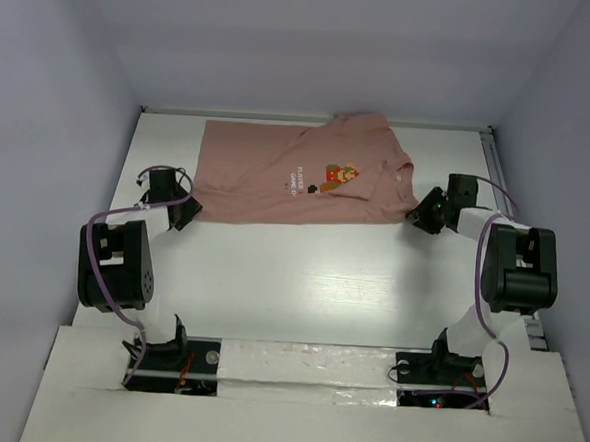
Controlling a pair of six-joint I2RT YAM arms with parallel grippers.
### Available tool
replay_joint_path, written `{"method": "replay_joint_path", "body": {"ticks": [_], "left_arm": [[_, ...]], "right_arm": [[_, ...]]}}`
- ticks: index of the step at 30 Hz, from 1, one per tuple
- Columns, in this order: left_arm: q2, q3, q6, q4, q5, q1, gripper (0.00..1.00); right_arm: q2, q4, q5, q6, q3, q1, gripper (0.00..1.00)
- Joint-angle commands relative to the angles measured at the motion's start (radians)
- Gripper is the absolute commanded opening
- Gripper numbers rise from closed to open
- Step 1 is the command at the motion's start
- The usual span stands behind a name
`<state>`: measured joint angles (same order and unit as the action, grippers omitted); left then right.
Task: Fold and stack the t-shirts
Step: Fold the tshirt
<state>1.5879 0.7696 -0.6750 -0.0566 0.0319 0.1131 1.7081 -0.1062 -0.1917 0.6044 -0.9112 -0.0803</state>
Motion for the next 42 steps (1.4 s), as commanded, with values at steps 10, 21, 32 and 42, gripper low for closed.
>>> {"method": "replay_joint_path", "body": {"ticks": [10, 21, 32, 42], "left_arm": [[0.058, -0.009, 0.012, 0.037, -0.056, 0.0, 0.17], [0.012, -0.013, 0.035, 0.084, -0.098, 0.0, 0.0], [-0.121, -0.082, 0.069, 0.235, -0.115, 0.011, 0.0], [-0.433, -0.213, -0.05, 0.405, 0.062, 0.036, 0.89]], "right_arm": [[-0.002, 0.069, -0.002, 0.014, -0.028, -0.019, 0.37], [-0.025, 0.07, 0.041, 0.009, 0.005, -0.019, 0.0], [-0.405, -0.284, 0.133, 0.03, 0.268, -0.071, 0.0], [-0.735, -0.592, 0.064, 0.144, 0.316, -0.125, 0.54]]}}
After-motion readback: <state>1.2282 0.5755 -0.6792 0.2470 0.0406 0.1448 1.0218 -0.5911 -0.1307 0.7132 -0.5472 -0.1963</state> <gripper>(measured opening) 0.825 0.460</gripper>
